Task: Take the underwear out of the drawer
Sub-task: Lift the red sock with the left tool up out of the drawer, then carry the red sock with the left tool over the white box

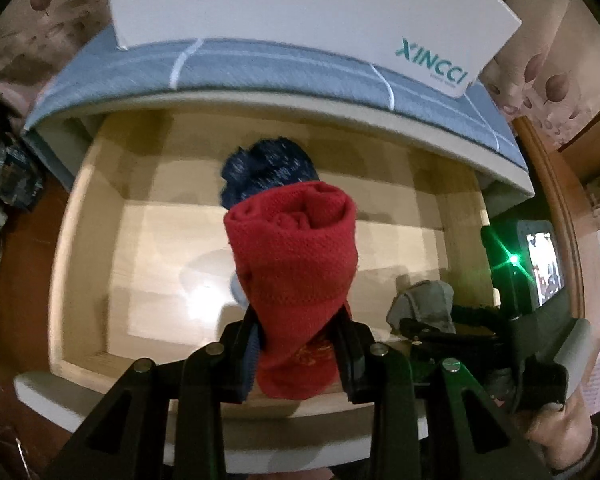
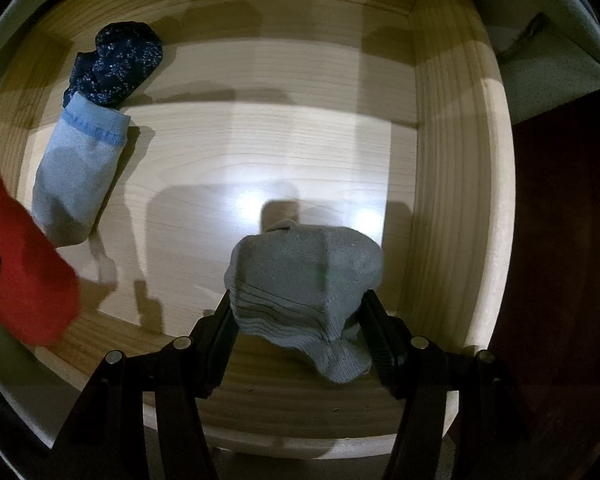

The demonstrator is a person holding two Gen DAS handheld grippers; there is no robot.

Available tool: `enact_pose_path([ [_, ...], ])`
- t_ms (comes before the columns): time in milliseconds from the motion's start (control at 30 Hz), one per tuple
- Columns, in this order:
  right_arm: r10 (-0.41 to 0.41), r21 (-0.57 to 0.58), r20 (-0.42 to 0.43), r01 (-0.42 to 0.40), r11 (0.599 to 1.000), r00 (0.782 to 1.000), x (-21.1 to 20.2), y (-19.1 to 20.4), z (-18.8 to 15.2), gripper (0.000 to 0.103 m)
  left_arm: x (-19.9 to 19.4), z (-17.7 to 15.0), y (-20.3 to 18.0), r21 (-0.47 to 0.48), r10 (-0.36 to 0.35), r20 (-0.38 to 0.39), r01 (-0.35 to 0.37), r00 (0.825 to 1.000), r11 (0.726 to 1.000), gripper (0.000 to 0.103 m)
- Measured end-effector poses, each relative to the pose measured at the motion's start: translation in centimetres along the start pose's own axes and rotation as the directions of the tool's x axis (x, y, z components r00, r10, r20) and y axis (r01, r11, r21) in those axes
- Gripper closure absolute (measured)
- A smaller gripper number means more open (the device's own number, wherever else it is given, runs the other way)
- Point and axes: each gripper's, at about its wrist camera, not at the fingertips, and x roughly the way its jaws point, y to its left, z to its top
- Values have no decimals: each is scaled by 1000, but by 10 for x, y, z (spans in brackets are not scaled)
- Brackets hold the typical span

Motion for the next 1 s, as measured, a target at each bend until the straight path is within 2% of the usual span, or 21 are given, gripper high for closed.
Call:
enact_pose_path([
  [500, -1, 1, -1, 1, 1000, 1000, 0, -3, -4, 46, -56, 13, 26, 24, 42, 121, -46, 992, 999, 71],
  [767, -2, 1, -1, 2, 1000, 1000, 1, -2, -4, 46, -95, 25, 40, 53, 83, 211, -96, 974, 994, 71],
  [1000, -2, 4, -1, 2, 1000, 1000, 1, -2, -4, 46, -133, 41, 44, 69, 96, 297, -122, 950, 990, 71],
])
